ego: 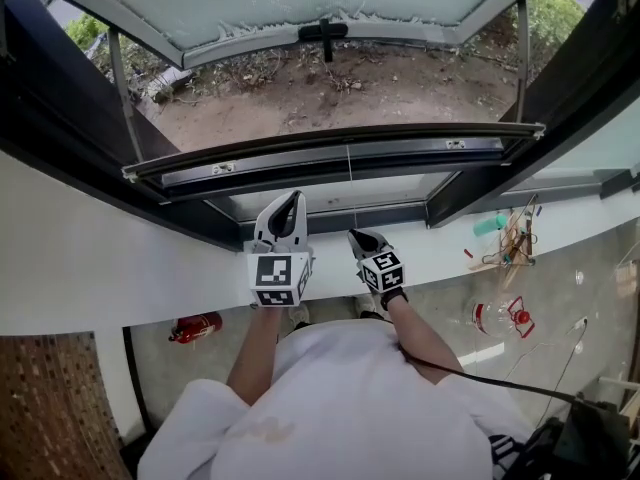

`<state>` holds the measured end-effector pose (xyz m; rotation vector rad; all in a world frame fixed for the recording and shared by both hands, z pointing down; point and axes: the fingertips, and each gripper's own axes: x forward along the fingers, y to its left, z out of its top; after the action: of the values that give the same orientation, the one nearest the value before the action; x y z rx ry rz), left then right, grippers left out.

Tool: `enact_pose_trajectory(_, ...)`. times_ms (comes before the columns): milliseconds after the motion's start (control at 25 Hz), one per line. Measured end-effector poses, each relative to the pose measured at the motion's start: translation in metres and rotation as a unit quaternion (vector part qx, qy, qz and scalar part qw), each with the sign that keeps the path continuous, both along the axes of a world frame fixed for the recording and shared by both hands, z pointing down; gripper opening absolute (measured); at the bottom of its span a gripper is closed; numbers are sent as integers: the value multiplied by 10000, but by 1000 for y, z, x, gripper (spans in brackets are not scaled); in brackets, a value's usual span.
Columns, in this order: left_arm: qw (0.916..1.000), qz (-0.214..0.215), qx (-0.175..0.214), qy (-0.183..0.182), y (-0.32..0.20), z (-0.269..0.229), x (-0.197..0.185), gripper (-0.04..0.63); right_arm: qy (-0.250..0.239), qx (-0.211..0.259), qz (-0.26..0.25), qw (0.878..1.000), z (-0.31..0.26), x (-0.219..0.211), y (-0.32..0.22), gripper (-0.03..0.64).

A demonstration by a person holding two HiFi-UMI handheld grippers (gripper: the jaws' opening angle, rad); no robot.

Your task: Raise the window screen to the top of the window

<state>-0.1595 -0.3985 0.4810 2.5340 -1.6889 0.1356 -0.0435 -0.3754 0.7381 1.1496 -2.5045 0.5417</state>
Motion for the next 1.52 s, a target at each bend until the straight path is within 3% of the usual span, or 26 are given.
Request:
enact_pose_trajectory(440,9999,8,-40,120,3,4,-2,2,-61,236,-87,9997,-23,-11,-4,0)
enact_pose_trajectory(760,9999,92,-47,124,3,3,3,2,-433,457,69,9980,-51,-11,-14,0)
enact_pose_trajectory(1520,9997,121,-31,211,5,3,7,2,-449,692,-41,9966,-79,-18,-14,0)
